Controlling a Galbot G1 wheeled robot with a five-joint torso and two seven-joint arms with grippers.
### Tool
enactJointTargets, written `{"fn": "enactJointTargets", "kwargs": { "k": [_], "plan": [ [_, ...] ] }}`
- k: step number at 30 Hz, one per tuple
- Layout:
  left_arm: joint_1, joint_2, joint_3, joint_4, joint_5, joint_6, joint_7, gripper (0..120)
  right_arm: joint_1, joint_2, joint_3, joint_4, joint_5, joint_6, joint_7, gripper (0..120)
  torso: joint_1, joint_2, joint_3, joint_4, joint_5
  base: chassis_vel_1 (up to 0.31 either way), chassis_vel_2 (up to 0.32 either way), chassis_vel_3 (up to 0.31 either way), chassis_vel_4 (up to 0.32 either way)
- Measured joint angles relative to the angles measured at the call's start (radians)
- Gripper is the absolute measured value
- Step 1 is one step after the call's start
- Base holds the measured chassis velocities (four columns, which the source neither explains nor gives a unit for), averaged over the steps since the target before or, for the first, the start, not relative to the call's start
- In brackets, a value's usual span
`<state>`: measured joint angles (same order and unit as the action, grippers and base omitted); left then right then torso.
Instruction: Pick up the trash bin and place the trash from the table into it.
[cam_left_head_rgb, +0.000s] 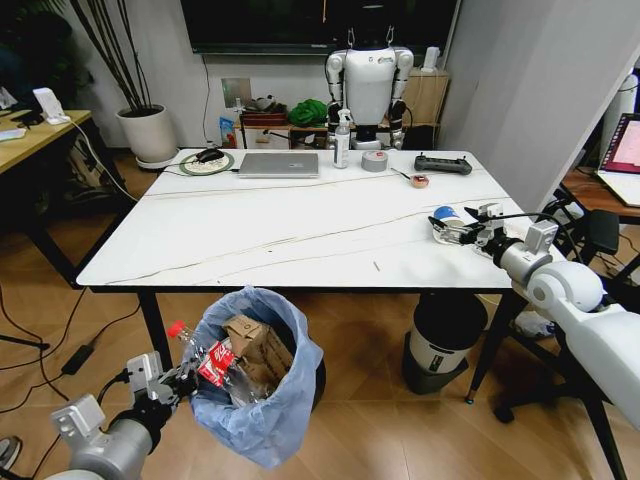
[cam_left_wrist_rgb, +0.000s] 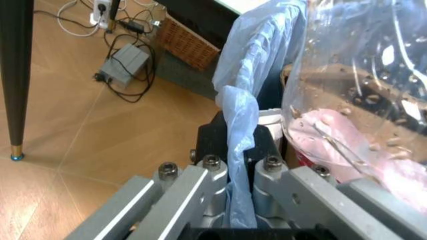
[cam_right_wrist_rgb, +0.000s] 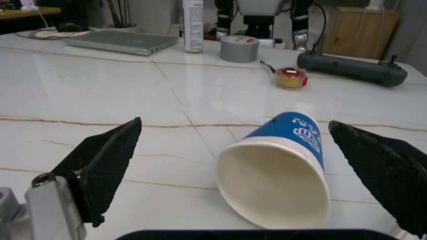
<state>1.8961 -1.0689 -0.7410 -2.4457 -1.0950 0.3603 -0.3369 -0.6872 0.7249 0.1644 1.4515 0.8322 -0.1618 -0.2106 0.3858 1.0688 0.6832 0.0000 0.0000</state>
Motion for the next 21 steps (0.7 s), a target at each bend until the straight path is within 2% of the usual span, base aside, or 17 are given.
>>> {"fn": "enactJointTargets", "kwargs": {
  "k": [14, 21],
  "plan": [
    [-0.005, -0.002, -0.001, 0.013, -0.002, -0.001, -0.001, 0, 0.088, 0.058, -0.053, -0.203, -0.057, 0.032, -0.052, 100, 0.000, 0.000, 0.000, 0.0000, -0.0002, 0.000, 0.000, 0.000, 0.000],
    [-0.008, -0.002, 0.003, 0.017, -0.003, -0.001, -0.001, 0, 0.105, 0.074, -0.063, -0.269, -0.075, 0.043, -0.076, 79, 0.000, 0.000, 0.000, 0.0000, 0.0000, 0.000, 0.000, 0.000, 0.000]
  ]
}}
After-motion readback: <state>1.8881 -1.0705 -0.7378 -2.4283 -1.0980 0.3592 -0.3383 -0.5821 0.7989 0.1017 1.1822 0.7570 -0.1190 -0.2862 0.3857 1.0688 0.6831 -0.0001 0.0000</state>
